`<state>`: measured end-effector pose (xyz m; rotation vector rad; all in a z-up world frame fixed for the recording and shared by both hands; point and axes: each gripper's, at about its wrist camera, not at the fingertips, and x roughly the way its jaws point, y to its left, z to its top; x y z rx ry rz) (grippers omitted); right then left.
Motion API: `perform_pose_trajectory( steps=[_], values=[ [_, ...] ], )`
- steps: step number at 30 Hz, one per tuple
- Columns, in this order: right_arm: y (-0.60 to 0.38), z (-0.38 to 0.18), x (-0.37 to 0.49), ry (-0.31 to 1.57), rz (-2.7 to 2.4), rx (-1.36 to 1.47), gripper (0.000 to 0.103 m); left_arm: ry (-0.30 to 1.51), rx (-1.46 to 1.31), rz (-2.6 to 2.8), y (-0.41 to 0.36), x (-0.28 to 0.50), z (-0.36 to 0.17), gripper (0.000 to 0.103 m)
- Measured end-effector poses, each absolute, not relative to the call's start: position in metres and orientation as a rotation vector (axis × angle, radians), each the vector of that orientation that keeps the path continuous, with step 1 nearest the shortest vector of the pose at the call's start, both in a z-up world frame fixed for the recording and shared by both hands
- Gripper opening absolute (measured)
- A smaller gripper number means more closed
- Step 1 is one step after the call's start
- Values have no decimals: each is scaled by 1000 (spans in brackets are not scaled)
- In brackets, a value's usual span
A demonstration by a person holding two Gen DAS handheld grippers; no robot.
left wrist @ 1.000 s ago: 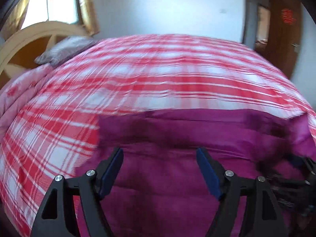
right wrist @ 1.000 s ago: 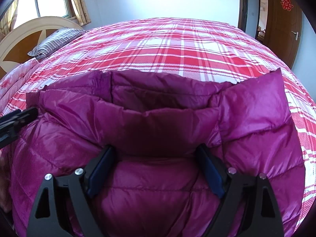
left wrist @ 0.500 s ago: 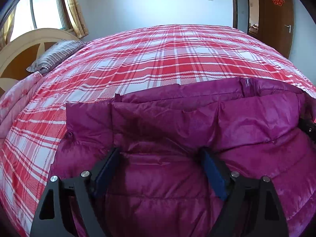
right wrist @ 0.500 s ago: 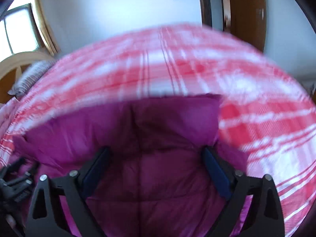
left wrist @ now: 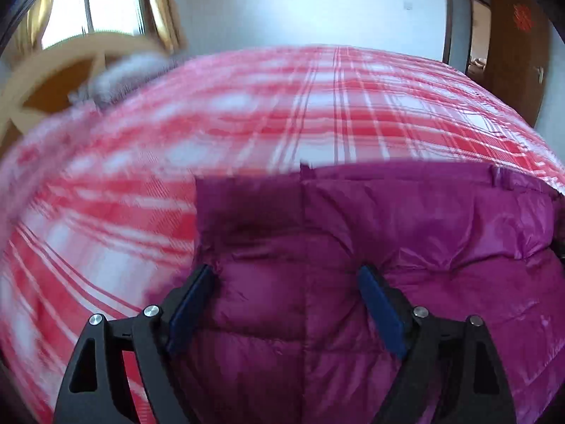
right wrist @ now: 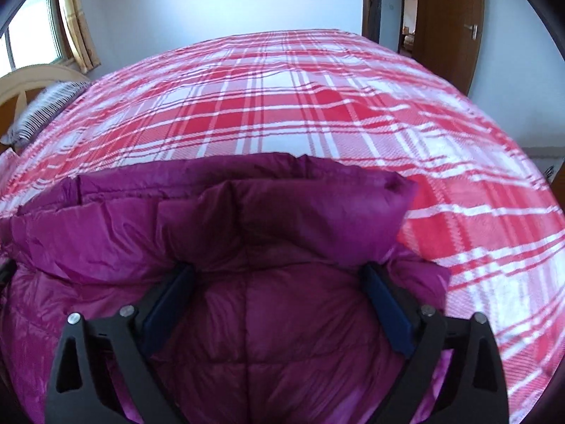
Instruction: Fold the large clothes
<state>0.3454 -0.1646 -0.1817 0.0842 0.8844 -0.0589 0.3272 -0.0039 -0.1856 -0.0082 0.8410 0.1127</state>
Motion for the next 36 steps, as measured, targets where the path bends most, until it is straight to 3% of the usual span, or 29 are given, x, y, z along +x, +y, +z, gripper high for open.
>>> perform_pose_trajectory(
  steps=[1, 7, 13, 25, 31, 36],
  values=[
    [-163, -174, 339, 863, -73, 89, 87, 834, -38, 111, -1, 328, -187, 85],
    [-115, -123, 289, 680, 96, 216, 87, 830, -6, 138, -7, 329, -190, 87],
    [-75, -180, 299, 760, 148, 159, 86, 823, -44, 114, 0, 327, -189, 87],
    [-66, -192, 303, 797, 139, 107, 90, 837, -67, 66, 5, 321, -182, 87],
    [-67, -194, 304, 801, 149, 105, 92, 755, -154, -75, 64, 250, -146, 87],
    [-65, -195, 304, 797, 146, 97, 92, 816, -277, -148, 111, 221, -170, 87]
  ],
)
